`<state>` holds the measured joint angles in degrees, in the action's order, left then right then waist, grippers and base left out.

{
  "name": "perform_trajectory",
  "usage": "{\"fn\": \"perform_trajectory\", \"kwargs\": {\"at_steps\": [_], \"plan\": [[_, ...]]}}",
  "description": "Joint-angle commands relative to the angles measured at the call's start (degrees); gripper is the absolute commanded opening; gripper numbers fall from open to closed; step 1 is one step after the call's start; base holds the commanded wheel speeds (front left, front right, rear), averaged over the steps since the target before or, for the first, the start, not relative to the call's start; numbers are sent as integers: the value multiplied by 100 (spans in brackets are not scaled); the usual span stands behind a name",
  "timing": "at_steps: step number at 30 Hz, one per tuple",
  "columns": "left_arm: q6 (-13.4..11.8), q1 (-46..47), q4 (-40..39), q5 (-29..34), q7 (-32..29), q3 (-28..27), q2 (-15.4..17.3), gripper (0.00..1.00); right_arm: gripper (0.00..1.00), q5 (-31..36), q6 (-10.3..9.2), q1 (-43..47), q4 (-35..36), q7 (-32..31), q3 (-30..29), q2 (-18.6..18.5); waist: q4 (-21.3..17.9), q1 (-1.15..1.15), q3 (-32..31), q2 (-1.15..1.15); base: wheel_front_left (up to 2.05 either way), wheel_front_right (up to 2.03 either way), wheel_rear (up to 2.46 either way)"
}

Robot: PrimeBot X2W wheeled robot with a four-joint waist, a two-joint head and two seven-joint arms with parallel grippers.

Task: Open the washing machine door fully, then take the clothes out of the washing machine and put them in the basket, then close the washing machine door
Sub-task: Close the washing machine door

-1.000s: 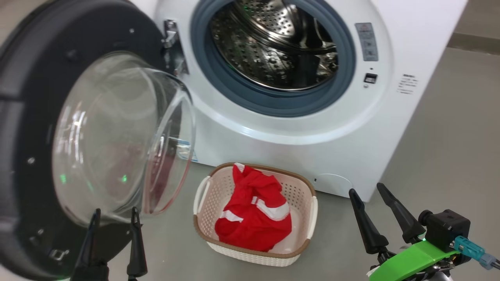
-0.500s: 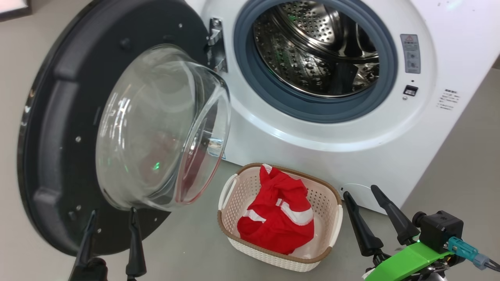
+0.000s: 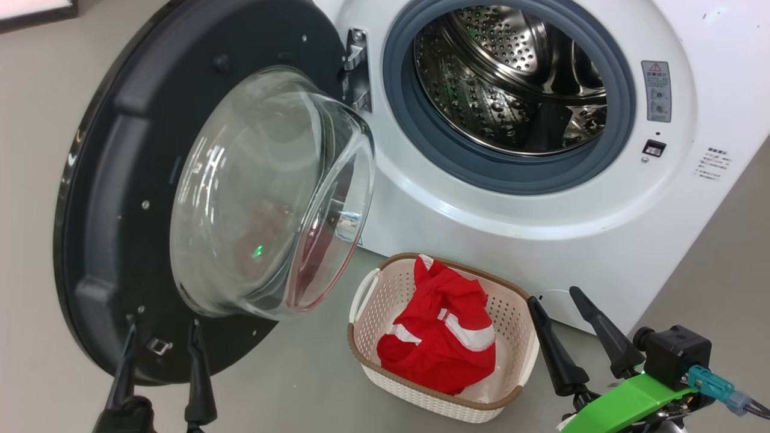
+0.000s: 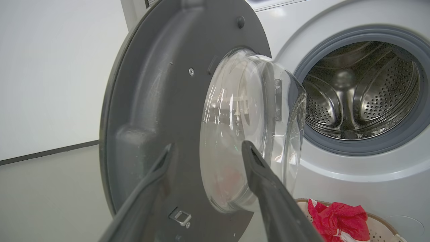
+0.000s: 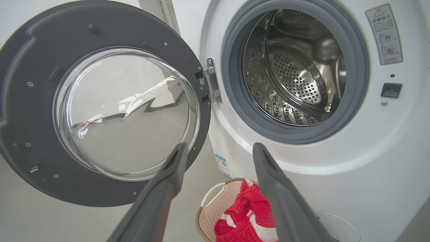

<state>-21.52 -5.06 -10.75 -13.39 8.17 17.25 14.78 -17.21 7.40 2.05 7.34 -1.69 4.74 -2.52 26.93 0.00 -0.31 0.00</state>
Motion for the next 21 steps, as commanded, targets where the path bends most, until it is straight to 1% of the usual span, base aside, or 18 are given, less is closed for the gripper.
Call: {"fn": "perform_trajectory", "kwargs": {"at_steps": [1,4,5,6,7,9,10,12,15,17,21], "plan": [[-48,170,-164,-46,46,-234,116,100,100,-11,9,-259,149,27,126,-35,27,0,1,0,0,0,0],[-51,183,-194,-79,58,-249,126,100,100,-17,9,-261,151,33,115,-35,79,0,7,0,0,0,0],[-50,189,-220,-105,68,-266,128,63,100,-23,9,-266,146,40,117,-35,94,0,6,0,0,0,0],[-40,192,-247,-136,73,-285,140,20,100,-29,9,-267,142,48,113,-35,113,0,6,0,0,0,0],[-30,195,-263,-164,86,-305,146,0,100,-31,9,-267,139,52,109,-35,122,0,6,0,0,0,0],[-5,190,-290,-238,105,-359,164,0,100,-32,9,-271,134,57,101,-35,137,0,10,0,0,0,0],[29,181,-322,-411,131,-453,134,0,100,-33,9,-275,127,63,92,-35,155,0,11,0,0,0,0],[179,190,-350,-828,154,-711,155,0,100,-59,9,-288,111,88,87,-35,183,0,14,0,0,0,0],[363,262,-370,-1277,143,-986,180,0,100,-72,9,-297,95,109,83,-35,207,0,16,0,0,0,0],[502,333,-330,-1566,100,-1192,252,0,100,-80,9,-302,82,124,79,-35,218,0,17,0,0,0,0],[756,564,-138,-2051,-40,-1625,502,0,100,-98,9,-338,49,152,91,-35,215,0,27,0,0,0,0]]}}
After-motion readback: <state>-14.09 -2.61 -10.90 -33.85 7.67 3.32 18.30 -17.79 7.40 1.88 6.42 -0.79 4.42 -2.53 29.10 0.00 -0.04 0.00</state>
